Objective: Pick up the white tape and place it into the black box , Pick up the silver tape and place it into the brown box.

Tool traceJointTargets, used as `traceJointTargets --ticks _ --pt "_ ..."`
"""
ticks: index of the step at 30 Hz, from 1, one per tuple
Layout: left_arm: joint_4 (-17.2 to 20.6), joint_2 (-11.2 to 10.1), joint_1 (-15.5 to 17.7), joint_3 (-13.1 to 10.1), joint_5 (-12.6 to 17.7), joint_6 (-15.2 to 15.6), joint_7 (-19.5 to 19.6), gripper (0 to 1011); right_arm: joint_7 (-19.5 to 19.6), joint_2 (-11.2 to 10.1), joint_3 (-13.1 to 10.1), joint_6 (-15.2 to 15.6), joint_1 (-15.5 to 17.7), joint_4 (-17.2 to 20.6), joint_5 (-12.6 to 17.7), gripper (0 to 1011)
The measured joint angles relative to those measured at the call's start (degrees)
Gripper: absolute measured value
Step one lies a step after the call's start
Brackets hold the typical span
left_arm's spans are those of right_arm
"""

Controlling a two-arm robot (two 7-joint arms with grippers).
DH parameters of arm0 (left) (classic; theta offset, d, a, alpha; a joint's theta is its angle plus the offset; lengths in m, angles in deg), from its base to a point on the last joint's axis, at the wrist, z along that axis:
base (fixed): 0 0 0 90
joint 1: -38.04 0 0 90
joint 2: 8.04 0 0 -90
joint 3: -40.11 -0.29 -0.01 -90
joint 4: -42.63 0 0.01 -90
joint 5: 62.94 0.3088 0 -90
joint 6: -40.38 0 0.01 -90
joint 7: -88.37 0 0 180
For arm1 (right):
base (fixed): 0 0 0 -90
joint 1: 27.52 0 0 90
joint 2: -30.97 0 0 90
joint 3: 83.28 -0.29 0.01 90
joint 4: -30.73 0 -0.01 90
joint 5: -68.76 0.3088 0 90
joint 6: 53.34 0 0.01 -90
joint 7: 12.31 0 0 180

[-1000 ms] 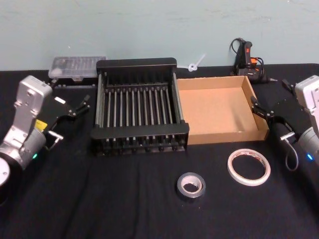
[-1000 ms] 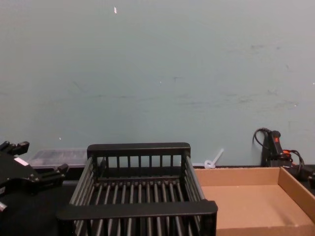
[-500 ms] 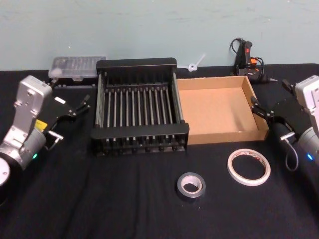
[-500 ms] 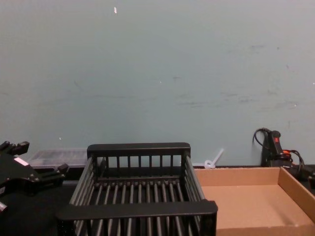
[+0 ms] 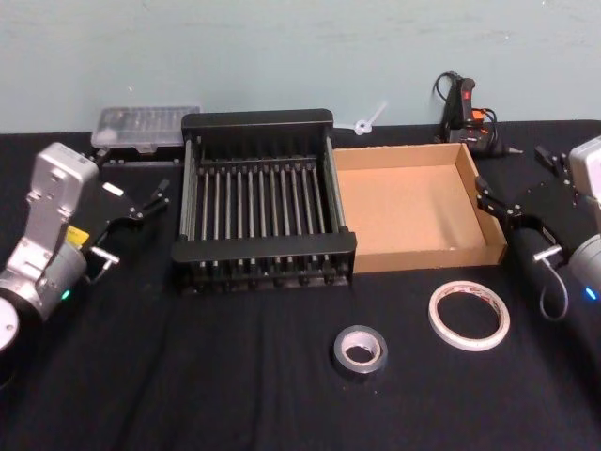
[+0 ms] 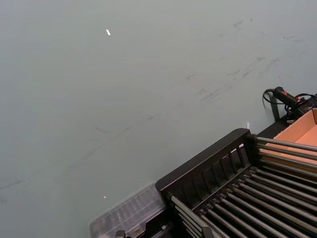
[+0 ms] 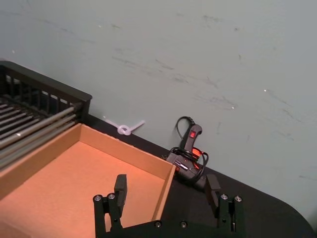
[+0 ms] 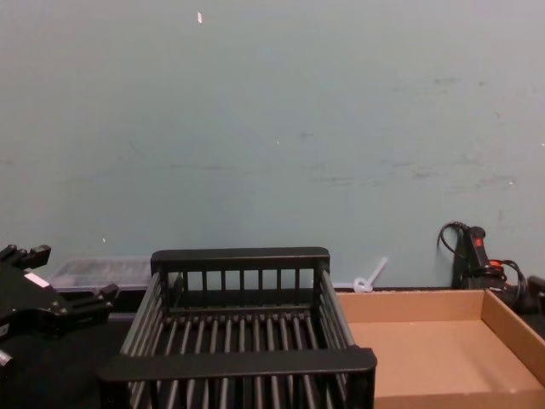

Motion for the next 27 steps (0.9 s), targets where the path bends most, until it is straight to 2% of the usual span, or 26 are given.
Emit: traceJointTargets --ticks 4,10,19,27 --pt "0.0 0.0 0.0 0.0 0.0 0.0 0.0 1001 -0.9 -0.5 -0.7 1.0 0.9 1.7 0.6 1002" --pt "0.0 0.0 0.0 0.0 0.0 0.0 0.0 1001 -3.8 -2.3 -2.4 3.1 3.1 5.6 2.4 1002" --pt "0.0 0.0 0.0 0.0 0.0 0.0 0.0 1001 -9.4 -6.1 -5.7 6.0 7.5 11.7 6.1 1002" --pt "0.0 0.0 0.0 0.0 0.0 0.0 0.0 1001 -13.4 -8.2 -7.0 8.2 10.8 14.7 7.8 1002"
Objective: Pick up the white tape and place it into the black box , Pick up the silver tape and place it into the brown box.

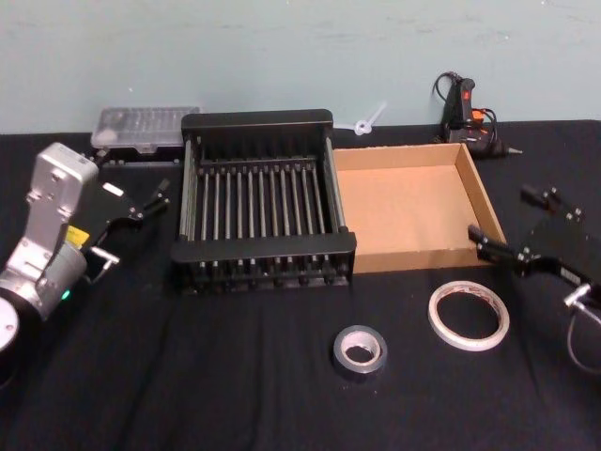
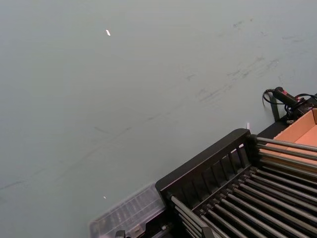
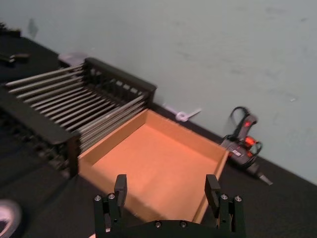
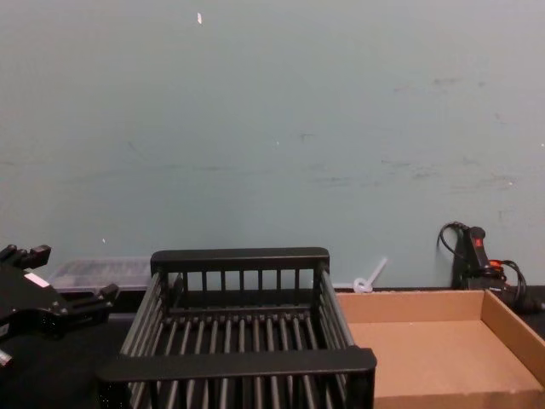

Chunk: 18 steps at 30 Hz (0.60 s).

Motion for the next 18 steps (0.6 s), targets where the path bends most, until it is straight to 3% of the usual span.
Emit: traceJointTargets --ticks 11,18 --pt "0.0 0.0 0.0 0.0 0.0 0.0 0.0 1002 -4.5 -0.9 0.3 3.9 2.3 1.2 0.5 1002" --pt "0.0 0.0 0.0 0.0 0.0 0.0 0.0 1001 -6.8 -1.2 1.3 8.0 2.3 1.4 -0.2 1002"
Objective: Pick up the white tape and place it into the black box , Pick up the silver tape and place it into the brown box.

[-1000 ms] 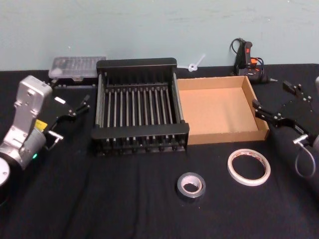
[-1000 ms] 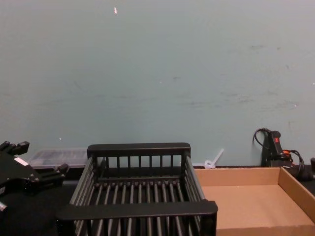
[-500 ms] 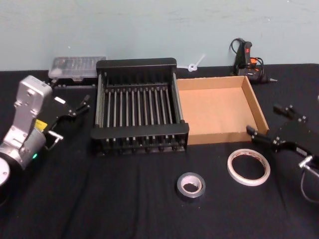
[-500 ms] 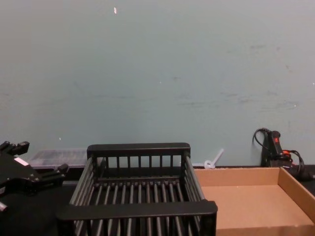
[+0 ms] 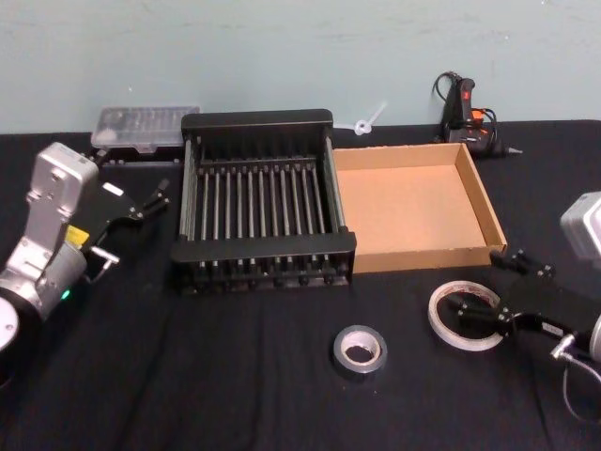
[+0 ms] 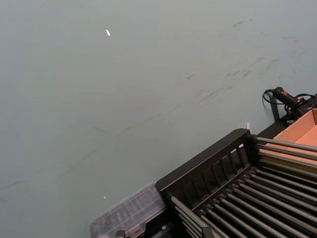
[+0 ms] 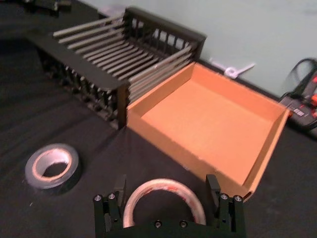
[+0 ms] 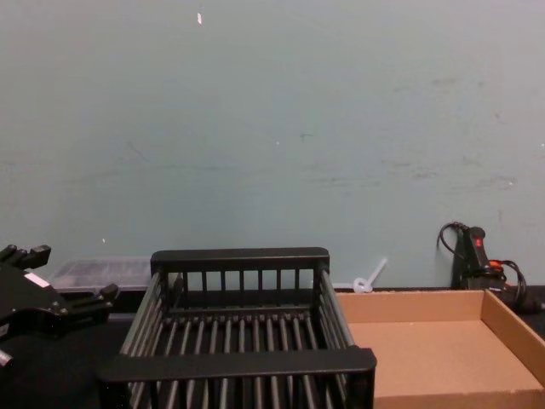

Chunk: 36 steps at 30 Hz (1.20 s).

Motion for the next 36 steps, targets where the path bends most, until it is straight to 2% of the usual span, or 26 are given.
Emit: traceJointTargets --ticks 5,16,24,36 --pt "0.0 0.0 0.0 0.0 0.0 0.0 0.0 1001 -1.5 0.2 0.8 3.3 -0.6 -0.2 -1.1 1002" --pt "0.0 0.0 0.0 0.0 0.0 0.0 0.0 1001 -3.7 1.4 1.5 5.5 -1.6 -1.4 -2.0 1002" --pt "0.0 0.0 0.0 0.0 0.0 0.0 0.0 1002 -5.6 1.9 3.0 7.5 -3.1 -3.1 -2.4 1002" --pt "0.0 0.0 0.0 0.0 0.0 0.0 0.0 1001 -6.3 2.2 4.0 9.0 -4.0 -4.2 -2.3 1002"
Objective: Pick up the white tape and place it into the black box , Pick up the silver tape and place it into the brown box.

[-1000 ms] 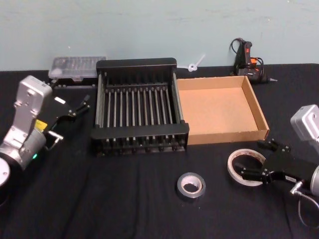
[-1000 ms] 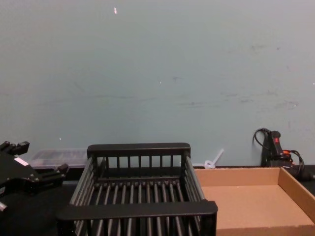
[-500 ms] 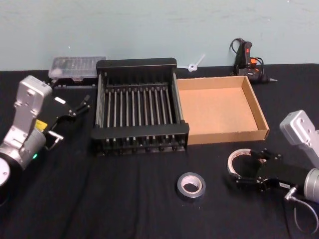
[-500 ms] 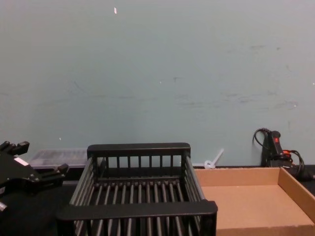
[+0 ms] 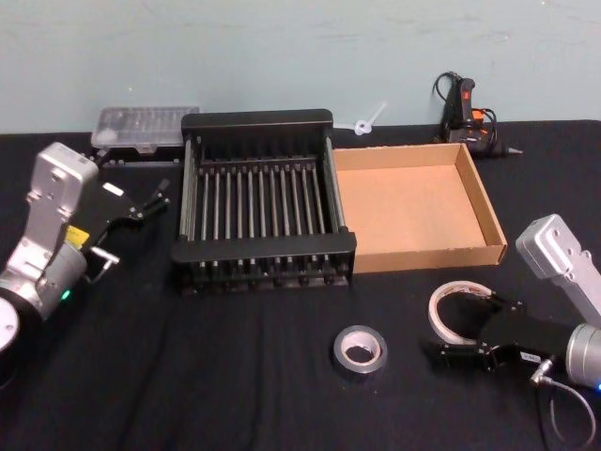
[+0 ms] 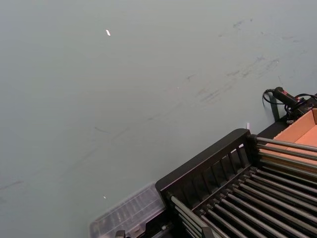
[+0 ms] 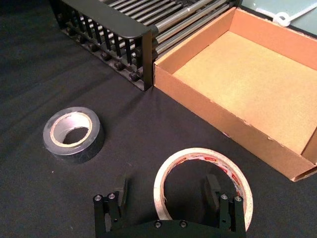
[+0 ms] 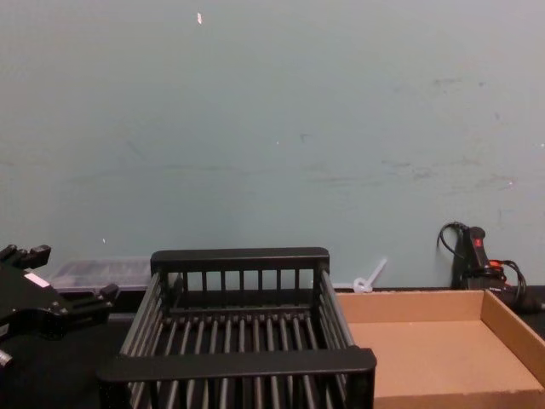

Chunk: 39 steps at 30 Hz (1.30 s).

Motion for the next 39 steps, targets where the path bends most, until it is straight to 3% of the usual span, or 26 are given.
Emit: traceJointTargets --ticks 39 --pt "0.0 0.0 0.0 0.0 0.0 0.0 0.0 1001 0.0 -0.3 1.8 2.3 -1.1 -0.8 0.3 1002"
